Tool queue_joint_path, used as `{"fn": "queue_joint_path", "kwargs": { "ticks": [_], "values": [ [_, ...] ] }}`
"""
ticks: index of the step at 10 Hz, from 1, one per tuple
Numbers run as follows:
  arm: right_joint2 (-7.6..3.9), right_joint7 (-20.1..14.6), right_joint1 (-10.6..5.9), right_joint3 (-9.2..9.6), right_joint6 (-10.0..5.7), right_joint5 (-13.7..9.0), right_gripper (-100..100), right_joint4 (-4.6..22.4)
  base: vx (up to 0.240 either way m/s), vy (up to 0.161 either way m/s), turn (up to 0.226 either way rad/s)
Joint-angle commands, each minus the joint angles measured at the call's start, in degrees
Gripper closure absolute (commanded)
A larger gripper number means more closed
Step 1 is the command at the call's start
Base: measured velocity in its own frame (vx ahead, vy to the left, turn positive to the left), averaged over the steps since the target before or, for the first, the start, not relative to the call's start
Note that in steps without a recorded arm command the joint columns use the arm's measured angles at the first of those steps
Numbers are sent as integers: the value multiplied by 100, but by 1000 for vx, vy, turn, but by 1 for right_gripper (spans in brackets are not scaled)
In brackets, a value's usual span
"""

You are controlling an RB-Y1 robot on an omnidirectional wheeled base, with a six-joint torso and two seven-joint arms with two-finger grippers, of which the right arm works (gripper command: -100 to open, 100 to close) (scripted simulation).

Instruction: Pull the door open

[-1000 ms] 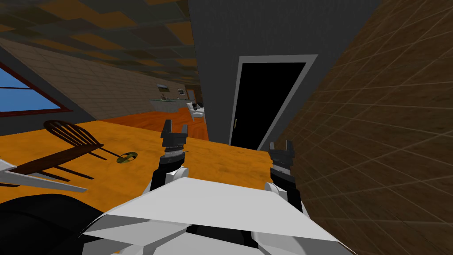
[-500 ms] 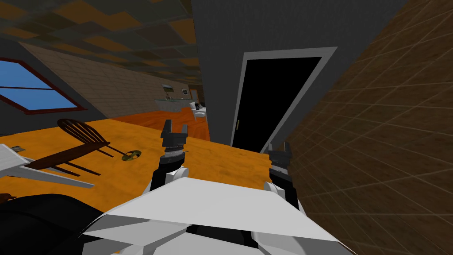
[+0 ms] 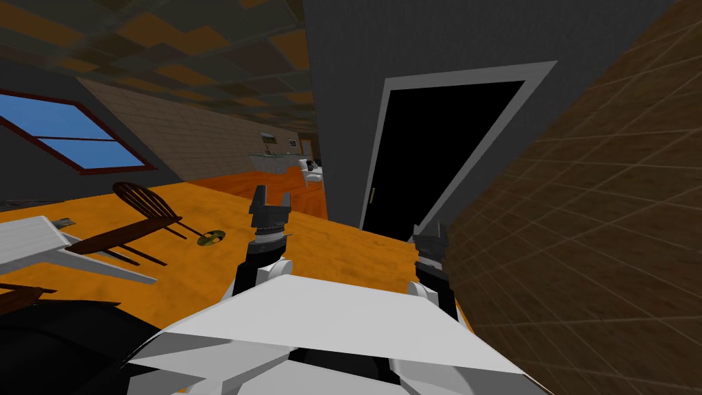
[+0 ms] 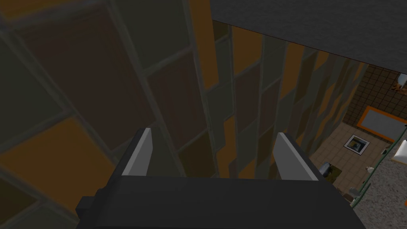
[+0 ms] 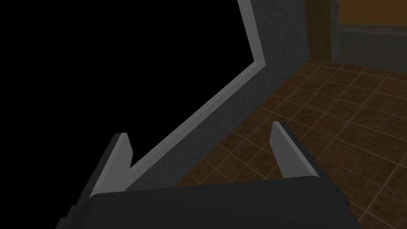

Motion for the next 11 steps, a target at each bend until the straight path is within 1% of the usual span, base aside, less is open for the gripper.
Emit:
{"fn": "queue_joint_path", "kwargs": {
  "ticks": [1, 11],
  "values": [
    [-28, -162, -67, -26, -33, -77, -100, 183, 86, 2, 95],
    [-156, -1188, -514, -184, -342, -585, -100, 1490, 100, -10, 110]
  ]
}}
